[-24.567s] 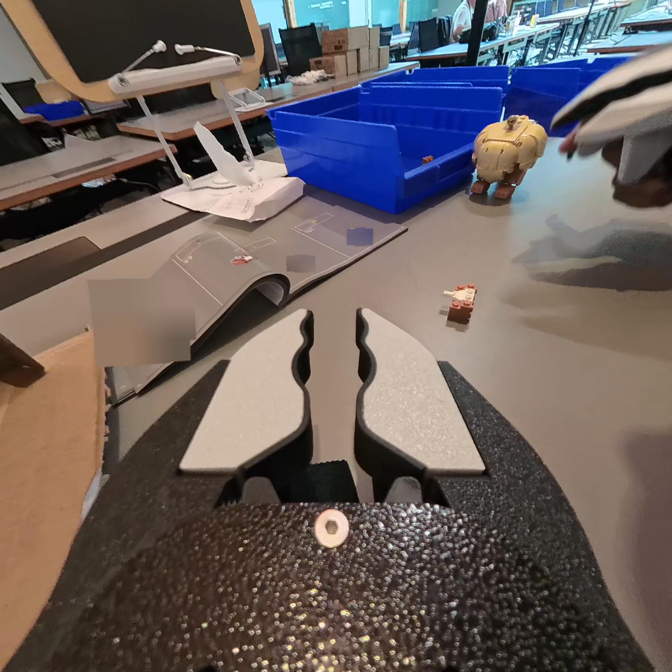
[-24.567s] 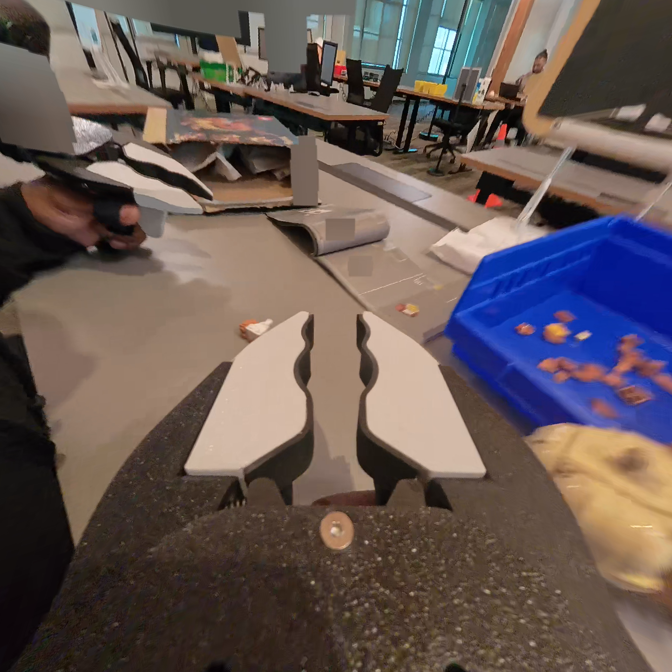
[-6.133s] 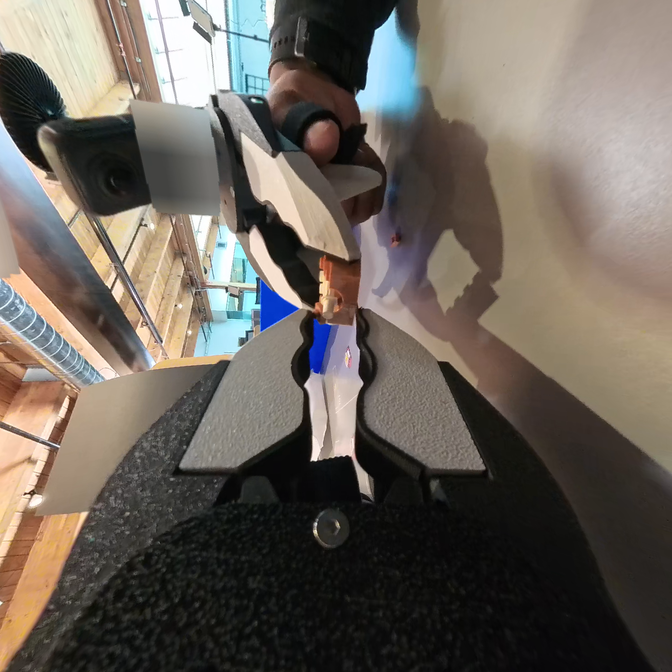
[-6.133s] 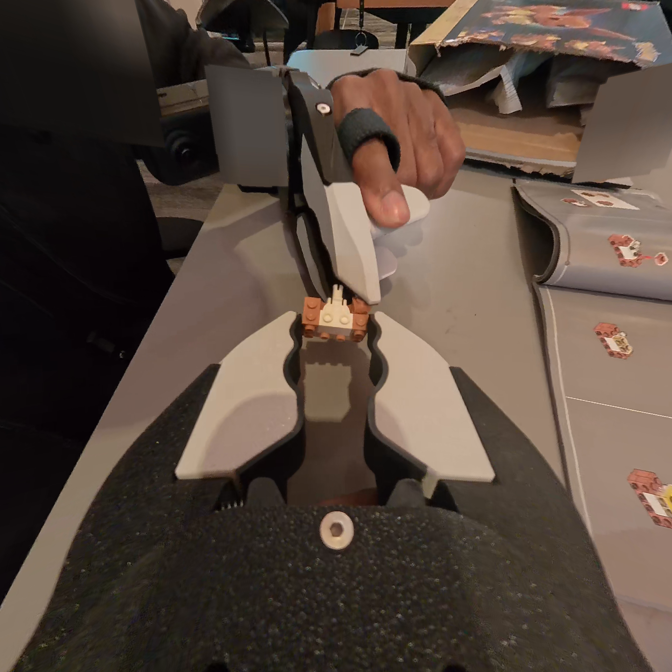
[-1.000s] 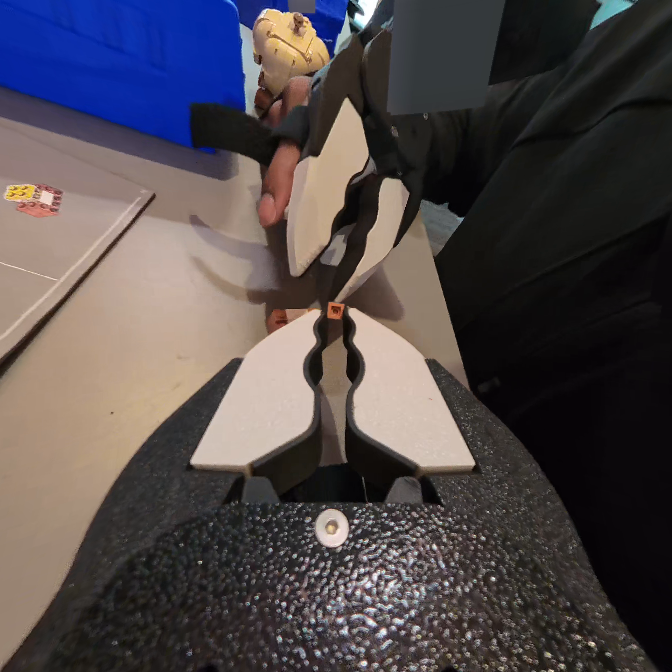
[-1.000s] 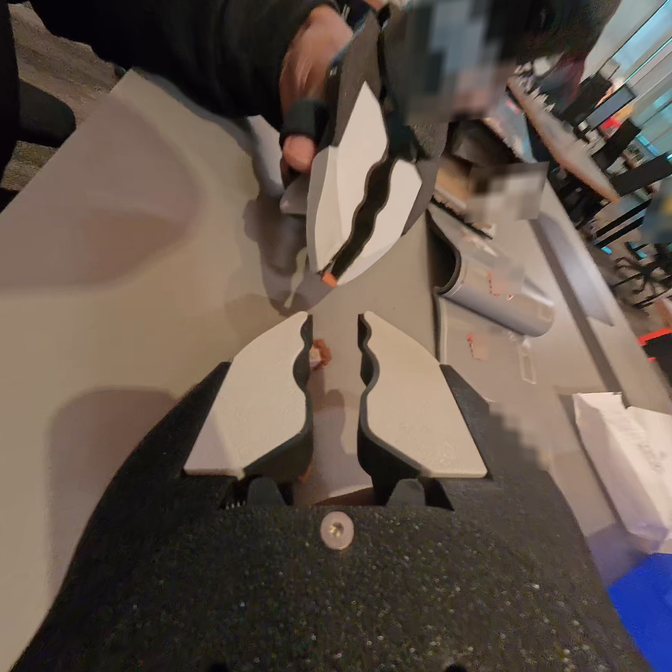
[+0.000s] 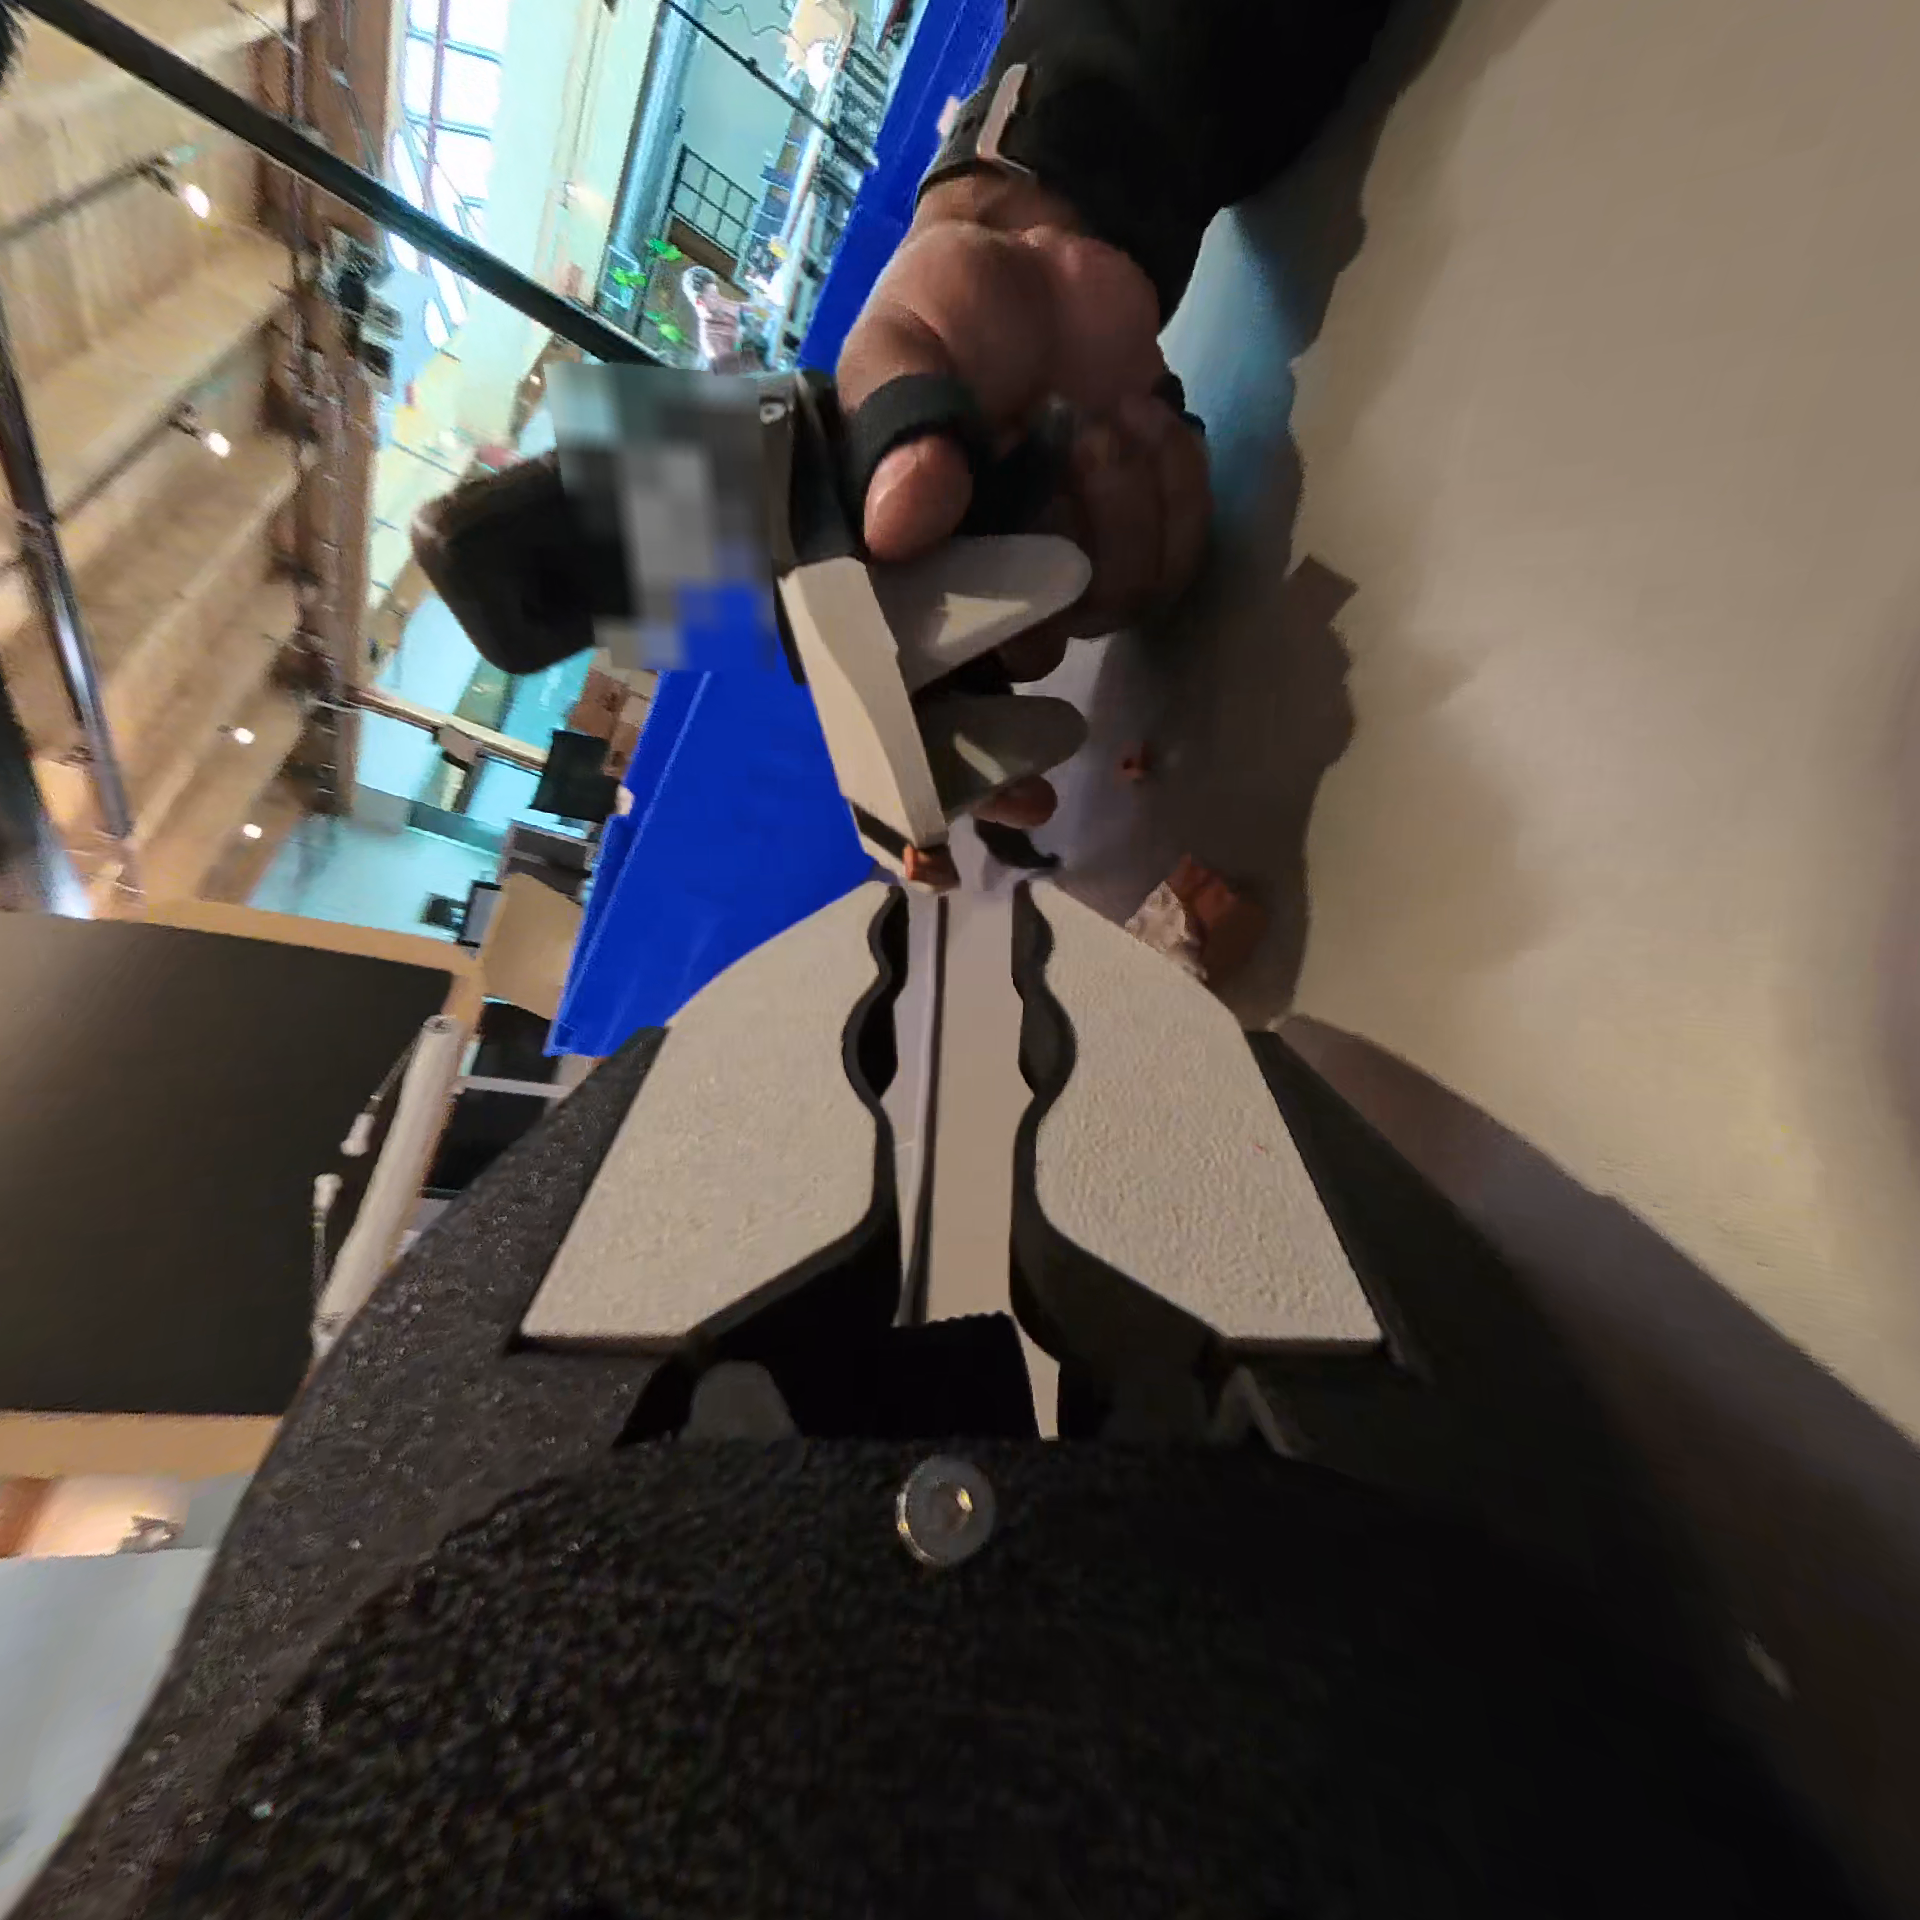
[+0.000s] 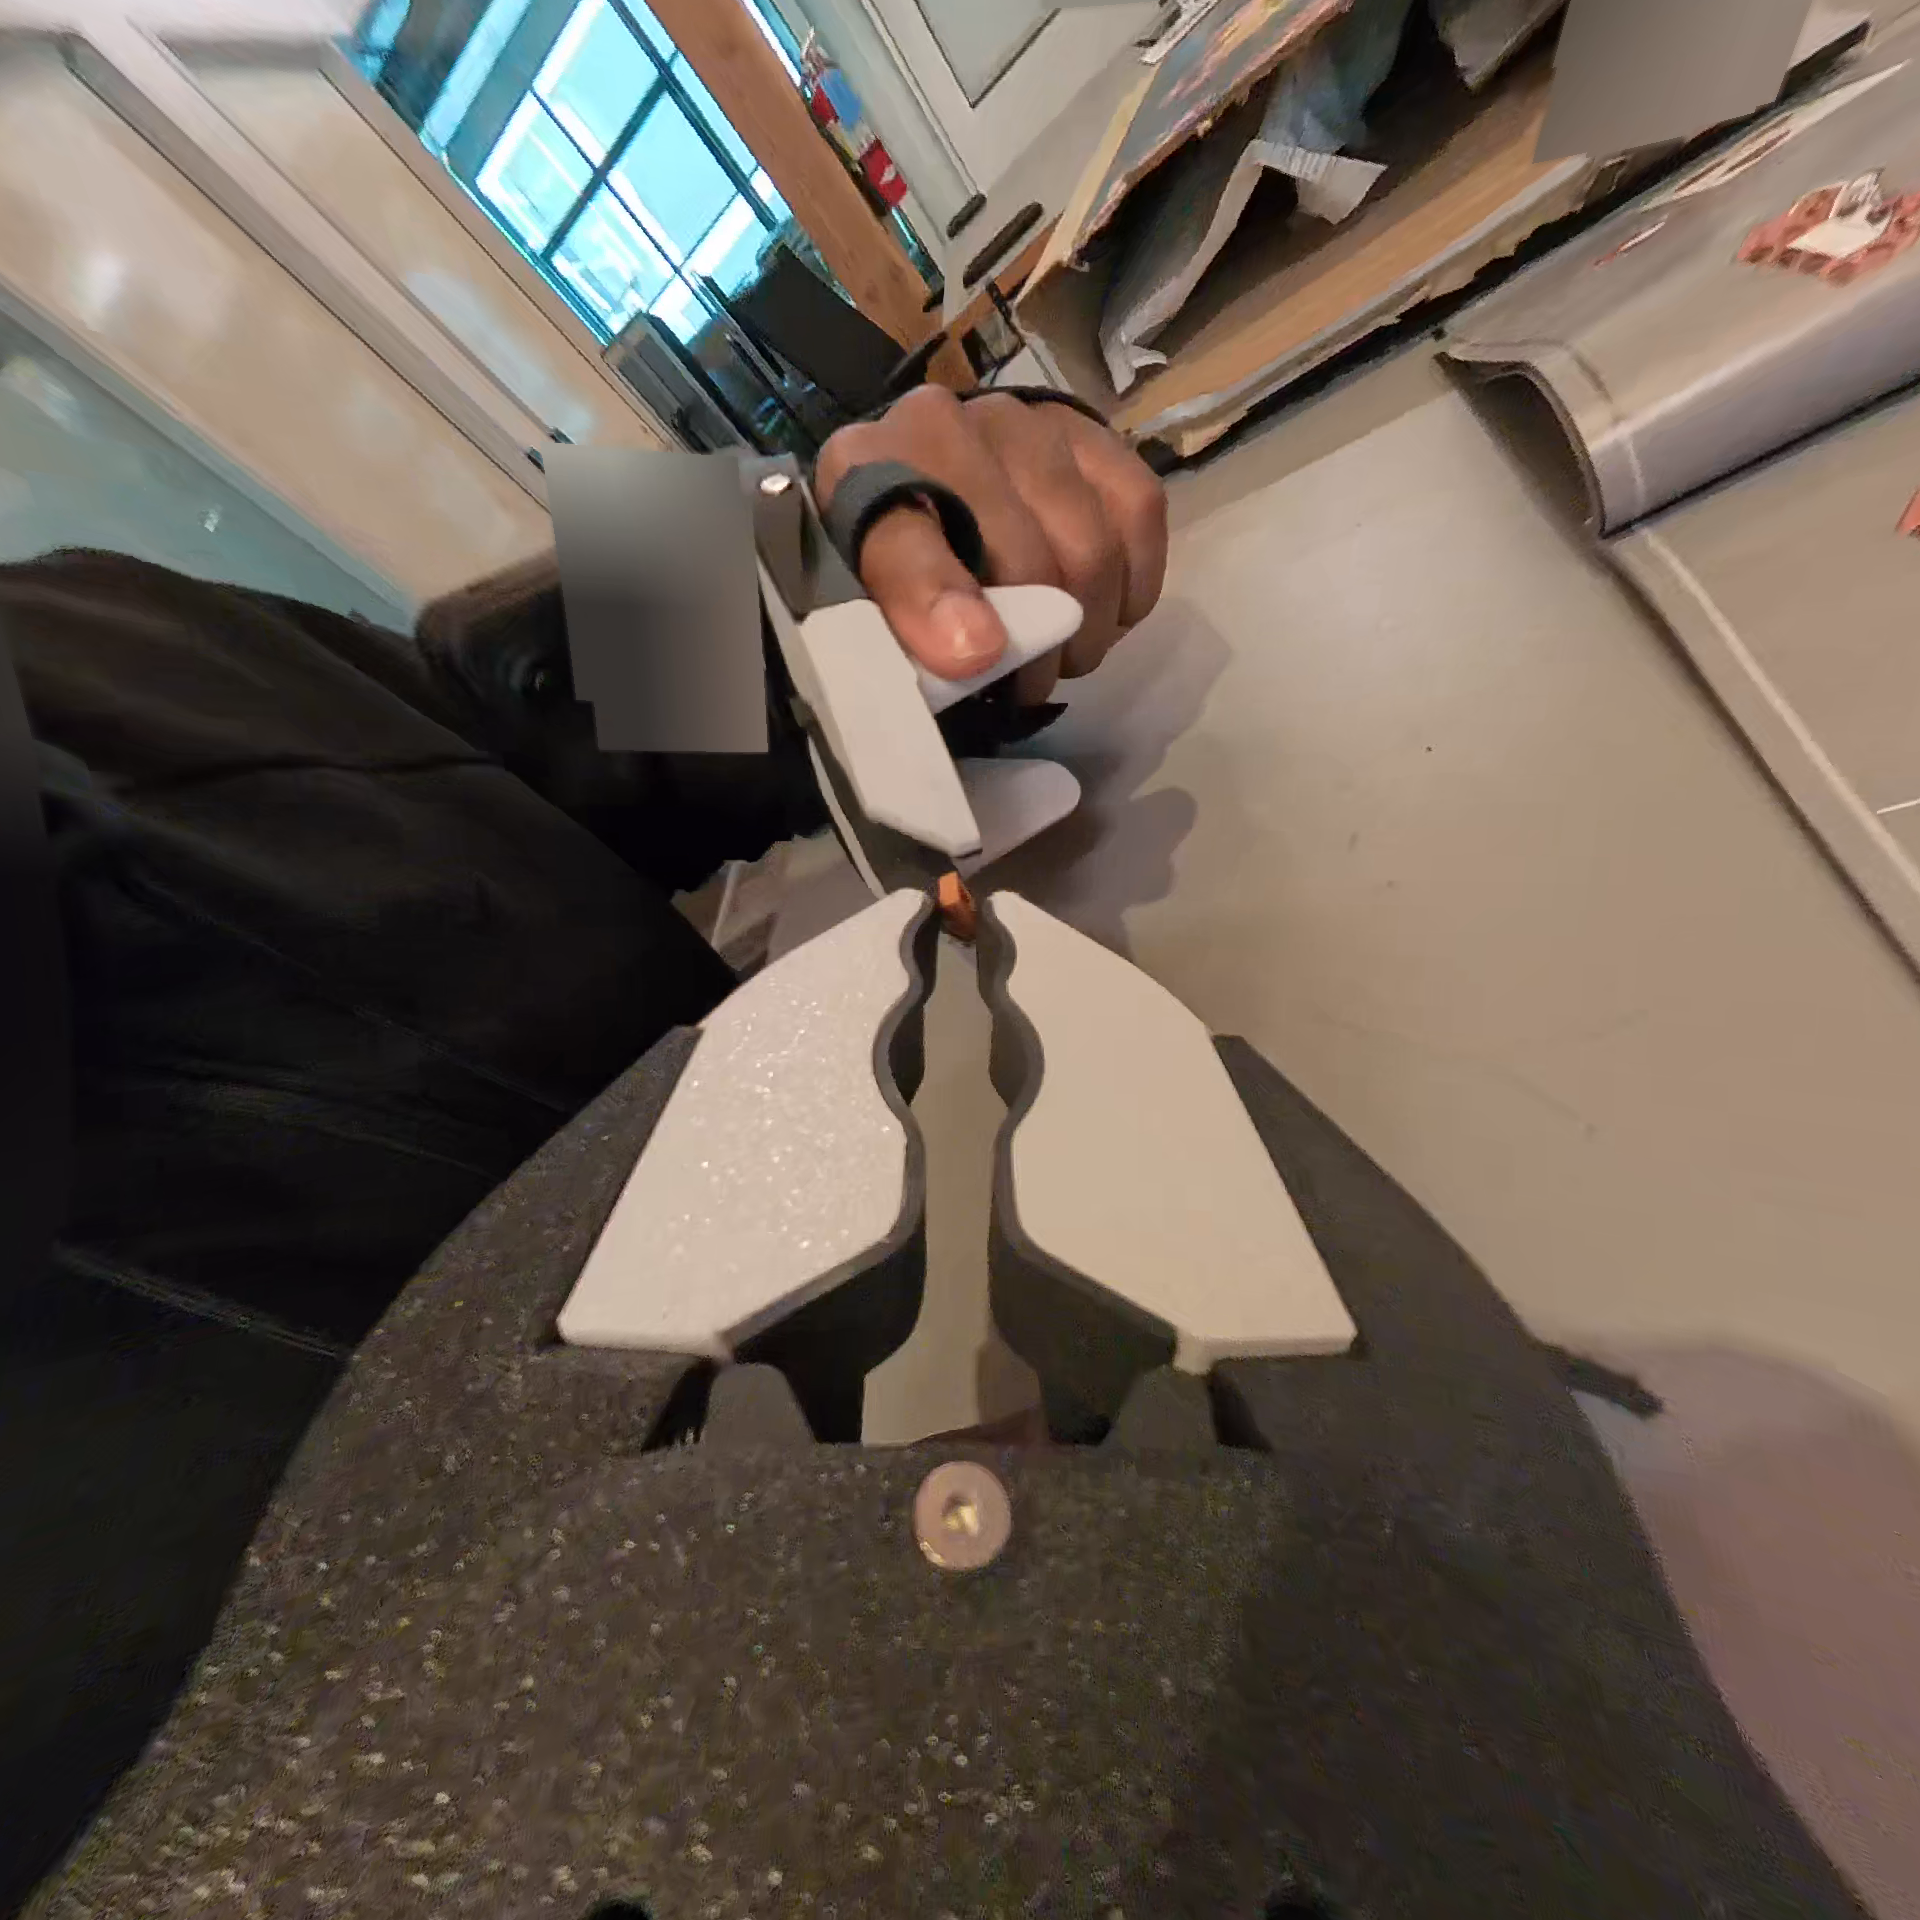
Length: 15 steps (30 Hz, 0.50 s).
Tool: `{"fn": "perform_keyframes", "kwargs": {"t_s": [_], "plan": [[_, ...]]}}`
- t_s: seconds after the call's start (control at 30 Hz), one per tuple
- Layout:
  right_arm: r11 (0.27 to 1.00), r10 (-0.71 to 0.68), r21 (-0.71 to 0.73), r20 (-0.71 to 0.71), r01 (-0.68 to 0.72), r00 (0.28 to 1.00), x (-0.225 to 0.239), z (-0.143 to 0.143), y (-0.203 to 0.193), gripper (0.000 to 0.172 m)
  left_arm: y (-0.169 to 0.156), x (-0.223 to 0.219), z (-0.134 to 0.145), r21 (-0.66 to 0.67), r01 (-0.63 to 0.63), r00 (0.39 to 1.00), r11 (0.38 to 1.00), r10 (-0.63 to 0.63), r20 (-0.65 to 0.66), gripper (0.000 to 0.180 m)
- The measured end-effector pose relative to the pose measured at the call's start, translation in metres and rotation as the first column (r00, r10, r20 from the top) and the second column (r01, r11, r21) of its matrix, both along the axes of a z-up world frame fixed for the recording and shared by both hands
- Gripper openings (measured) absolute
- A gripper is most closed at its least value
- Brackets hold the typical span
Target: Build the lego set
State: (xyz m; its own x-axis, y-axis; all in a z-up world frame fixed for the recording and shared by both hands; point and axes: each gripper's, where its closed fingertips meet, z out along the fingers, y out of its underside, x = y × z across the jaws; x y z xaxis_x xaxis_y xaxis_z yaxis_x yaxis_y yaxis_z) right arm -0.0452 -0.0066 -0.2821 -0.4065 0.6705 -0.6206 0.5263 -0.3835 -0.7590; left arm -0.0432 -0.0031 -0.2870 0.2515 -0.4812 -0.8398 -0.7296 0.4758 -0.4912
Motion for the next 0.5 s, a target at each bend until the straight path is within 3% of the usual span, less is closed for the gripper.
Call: {"fn": "perform_keyframes", "kwargs": {"t_s": [0.17, 0.5], "plan": [[0.999, 0.007, -0.046, 0.013, -0.007, 1.000, 0.000, 0.001, -0.002, 0.006, 0.001, 0.003, 0.012, 0.133, -0.008, 1.000, 0.991, 0.012, -0.026, 0.018], [0.997, 0.022, -0.077, 0.014, -0.021, 1.000, 0.002, 0.002, -0.006, 0.006, -0.001, 0.007, 0.008, 0.194, 0.004, 0.995, 0.981, 0.016, -0.101, 0.008]]}}
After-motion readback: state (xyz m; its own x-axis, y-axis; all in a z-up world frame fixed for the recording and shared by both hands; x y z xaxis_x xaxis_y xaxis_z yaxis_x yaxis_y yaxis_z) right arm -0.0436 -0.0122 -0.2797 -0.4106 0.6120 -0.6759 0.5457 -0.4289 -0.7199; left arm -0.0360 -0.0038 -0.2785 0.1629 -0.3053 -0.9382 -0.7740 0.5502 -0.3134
